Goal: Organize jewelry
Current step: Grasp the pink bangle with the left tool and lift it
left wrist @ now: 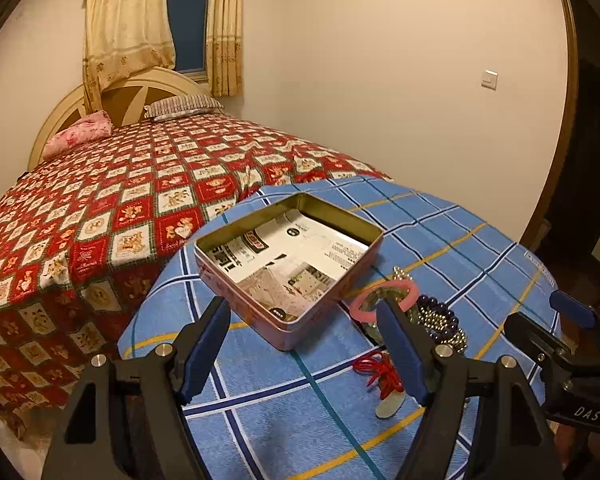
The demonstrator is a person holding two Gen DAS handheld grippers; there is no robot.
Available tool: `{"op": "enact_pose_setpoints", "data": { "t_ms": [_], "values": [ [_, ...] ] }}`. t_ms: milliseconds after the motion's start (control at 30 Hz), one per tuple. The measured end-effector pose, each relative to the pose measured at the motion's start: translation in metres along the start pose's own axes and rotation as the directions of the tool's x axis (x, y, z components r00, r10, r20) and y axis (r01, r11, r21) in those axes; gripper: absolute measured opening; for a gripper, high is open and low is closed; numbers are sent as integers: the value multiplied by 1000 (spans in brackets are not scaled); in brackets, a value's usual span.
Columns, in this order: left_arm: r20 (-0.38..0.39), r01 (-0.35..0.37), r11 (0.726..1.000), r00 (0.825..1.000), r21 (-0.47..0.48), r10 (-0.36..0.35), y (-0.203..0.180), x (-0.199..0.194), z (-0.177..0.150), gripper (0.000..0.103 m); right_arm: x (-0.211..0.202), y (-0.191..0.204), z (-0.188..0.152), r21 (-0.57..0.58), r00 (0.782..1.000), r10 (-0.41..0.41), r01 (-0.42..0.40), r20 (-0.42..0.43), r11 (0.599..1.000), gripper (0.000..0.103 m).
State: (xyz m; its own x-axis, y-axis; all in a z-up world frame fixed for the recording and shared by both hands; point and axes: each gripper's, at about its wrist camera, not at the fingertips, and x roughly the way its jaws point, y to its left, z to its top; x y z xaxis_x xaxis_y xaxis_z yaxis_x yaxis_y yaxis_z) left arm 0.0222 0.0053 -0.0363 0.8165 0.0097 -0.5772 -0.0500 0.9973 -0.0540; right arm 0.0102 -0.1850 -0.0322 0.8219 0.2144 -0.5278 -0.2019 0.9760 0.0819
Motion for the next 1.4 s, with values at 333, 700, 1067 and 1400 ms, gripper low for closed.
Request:
{"op": "enact_pose_setpoints", "data": {
  "t_ms": [333,700,1067,1400],
  "values": [
    [-48,71,988,997,140,-65,-38,47,-4,75,37,-33,-13,61,994,22,-16,-106,998,92],
    [-119,185,948,980,260,-159,-84,90,-5,53,52,-60,-21,127,989,17,1,-146,992,89],
    [-71,240,940,971,241,-230,-79,79,0,0,51,-63,-20,126,988,18,1,-150,992,89],
    [-60,242,940,970,241,-235,-74,70,-2,0,58,-49,-10,87,988,31,-18,-152,996,89]
  ]
}}
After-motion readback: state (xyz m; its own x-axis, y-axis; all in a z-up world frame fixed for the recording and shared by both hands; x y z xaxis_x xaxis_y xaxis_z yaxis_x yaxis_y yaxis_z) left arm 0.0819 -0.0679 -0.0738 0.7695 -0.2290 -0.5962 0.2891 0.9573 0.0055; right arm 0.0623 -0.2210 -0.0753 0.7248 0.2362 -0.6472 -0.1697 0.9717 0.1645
